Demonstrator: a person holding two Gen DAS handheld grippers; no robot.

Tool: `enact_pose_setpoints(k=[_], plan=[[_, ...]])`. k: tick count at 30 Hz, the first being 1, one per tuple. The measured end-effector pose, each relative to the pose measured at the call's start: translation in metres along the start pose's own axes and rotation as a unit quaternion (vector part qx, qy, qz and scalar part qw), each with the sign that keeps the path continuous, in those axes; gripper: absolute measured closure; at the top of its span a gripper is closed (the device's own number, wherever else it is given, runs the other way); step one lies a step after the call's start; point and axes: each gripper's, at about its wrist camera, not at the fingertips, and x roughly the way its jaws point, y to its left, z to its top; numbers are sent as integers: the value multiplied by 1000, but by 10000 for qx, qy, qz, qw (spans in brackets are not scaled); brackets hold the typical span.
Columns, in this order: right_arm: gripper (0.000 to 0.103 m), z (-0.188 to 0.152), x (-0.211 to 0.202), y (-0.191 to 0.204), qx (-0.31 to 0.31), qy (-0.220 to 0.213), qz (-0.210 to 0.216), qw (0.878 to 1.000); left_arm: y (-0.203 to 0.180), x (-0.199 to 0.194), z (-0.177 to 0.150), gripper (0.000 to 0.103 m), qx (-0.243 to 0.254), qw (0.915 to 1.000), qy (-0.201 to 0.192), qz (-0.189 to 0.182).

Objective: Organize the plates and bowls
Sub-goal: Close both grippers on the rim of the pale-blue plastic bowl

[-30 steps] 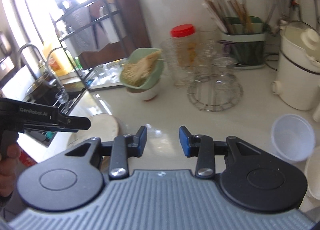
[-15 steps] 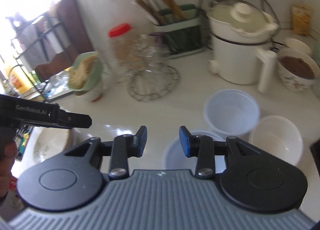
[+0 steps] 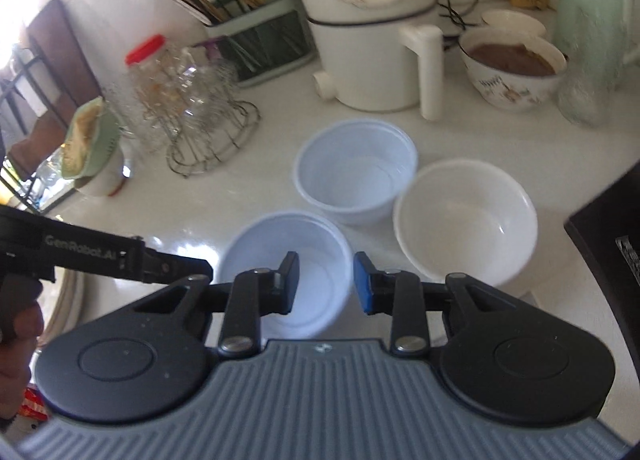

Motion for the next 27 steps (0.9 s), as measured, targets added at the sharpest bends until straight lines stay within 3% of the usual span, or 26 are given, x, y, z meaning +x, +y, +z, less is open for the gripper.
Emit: enact_pose_setpoints(k=[9,17,20,27], plan=[[76,-11,18,-10,150,154,72,9997,3,25,8,83,22,9998,195,78],[79,-14,23,-10,294,177,76,9994,7,19,8,86,20,9999,161,20],[85,-12,22,-10,302,187,241,9991,7,16,7,88,-19,9997,178,-156],[85,-12,21,3,168,222,290,9992,14,14,2,88,-131,9997,147,-164]])
